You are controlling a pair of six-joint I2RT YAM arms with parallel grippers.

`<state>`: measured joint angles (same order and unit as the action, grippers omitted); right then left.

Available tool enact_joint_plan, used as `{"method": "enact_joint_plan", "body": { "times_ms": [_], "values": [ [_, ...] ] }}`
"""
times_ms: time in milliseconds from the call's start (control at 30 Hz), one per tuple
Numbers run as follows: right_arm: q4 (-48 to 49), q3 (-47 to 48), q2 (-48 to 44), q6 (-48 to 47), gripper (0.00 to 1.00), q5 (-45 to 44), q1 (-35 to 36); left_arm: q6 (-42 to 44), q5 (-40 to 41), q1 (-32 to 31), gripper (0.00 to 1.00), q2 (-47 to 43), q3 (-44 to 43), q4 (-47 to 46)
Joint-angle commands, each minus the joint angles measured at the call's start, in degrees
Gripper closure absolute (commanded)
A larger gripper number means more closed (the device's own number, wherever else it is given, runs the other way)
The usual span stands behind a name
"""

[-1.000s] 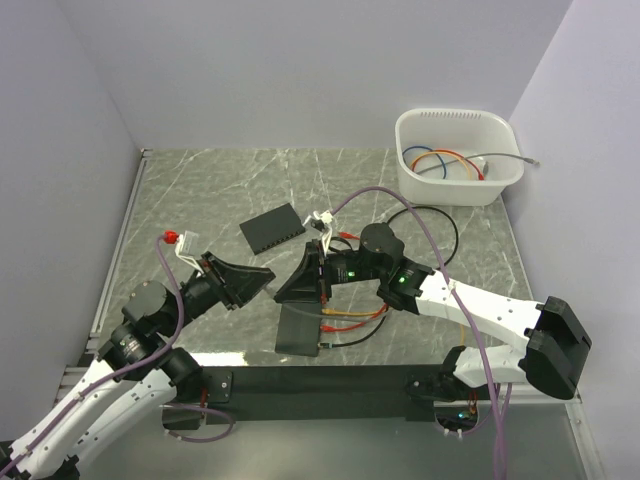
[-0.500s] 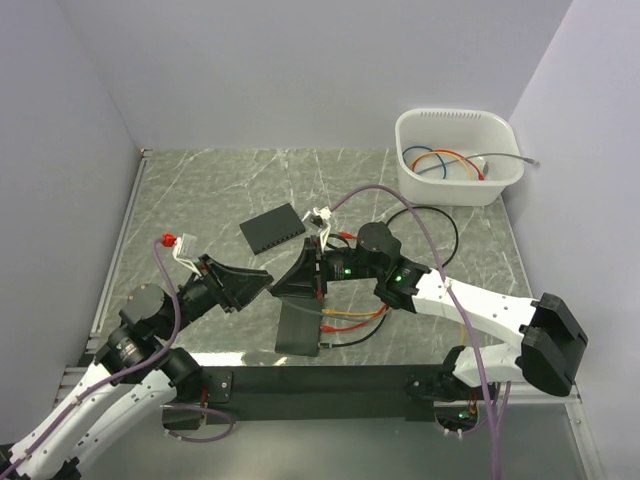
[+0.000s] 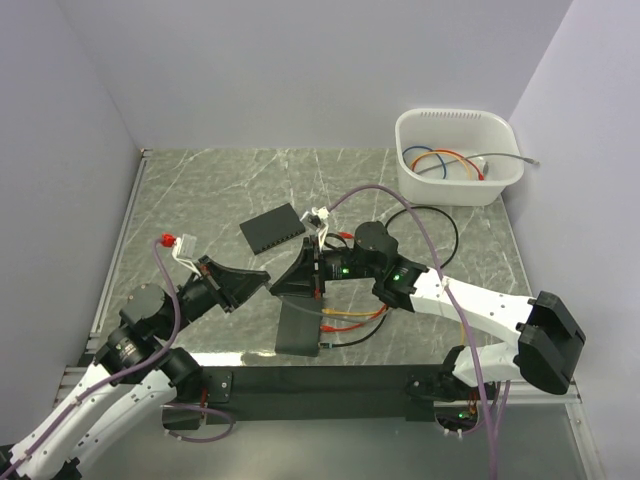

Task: Insert the plug into the switch port

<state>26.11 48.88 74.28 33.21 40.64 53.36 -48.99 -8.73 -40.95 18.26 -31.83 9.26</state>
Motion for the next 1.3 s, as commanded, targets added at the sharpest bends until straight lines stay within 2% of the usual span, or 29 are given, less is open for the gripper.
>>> {"method": "enact_joint_plan", "body": {
  "times_ms": [0,33,67,133,167,233,267,400,500,833,1267],
  "values": [
    [0.0,2.2,-1.2,-1.1,0.96,-2.1,-0.5,-0.1,-0.8,-0.1,1.00,0.7,-0.2,-2.3],
    [-1.7,3.1,-1.4,-3.0,0.73,-5.0,-0.5,-0.2,-0.6,-0.1,0.99,0.9,-0.2,-2.1],
    [-3.6,3.6,-1.9,-4.4,0.58,-7.0,-0.5,-0.3,0.2,-0.1,0.99,1.0,-0.2,-1.8],
    [-11.8,6.3,-2.5,-8.7,0.36,-14.5,-0.6,-0.8,1.5,-0.1,1.00,2.0,-0.8,-0.6],
    [-17.4,7.3,-3.0,-10.2,0.34,-17.3,-0.5,-1.1,3.6,-0.1,1.00,2.6,-1.9,1.4],
    [-22.7,10.1,-3.6,-13.6,0.34,-24.5,-0.3,-3.3,7.0,-0.1,0.99,5.1,-3.8,4.4],
    [-24.9,10.8,-4.1,-14.5,0.34,-31.1,-0.3,-4.6,8.5,-0.1,0.99,6.2,-6.4,9.2],
    [-32.4,12.1,-6.2,-18.8,0.35,-40.4,0.5,-10.1,13.6,-0.1,1.00,11.3,-11.6,15.9],
    [-34.8,12.6,-7.7,-21.5,0.38,-44.3,2.5,-11.5,14.0,-0.1,0.99,14.1,-13.3,16.0],
    [-34.9,13.3,-8.6,-22.8,0.44,-39.2,6.3,-12.4,12.8,-0.1,1.00,17.2,-12.6,11.7],
    [-35.4,17.2,-2.0,-23.1,0.45,-36.9,9.2,-11.9,12.8,-0.1,0.99,17.0,-10.3,10.3]
  ]
}}
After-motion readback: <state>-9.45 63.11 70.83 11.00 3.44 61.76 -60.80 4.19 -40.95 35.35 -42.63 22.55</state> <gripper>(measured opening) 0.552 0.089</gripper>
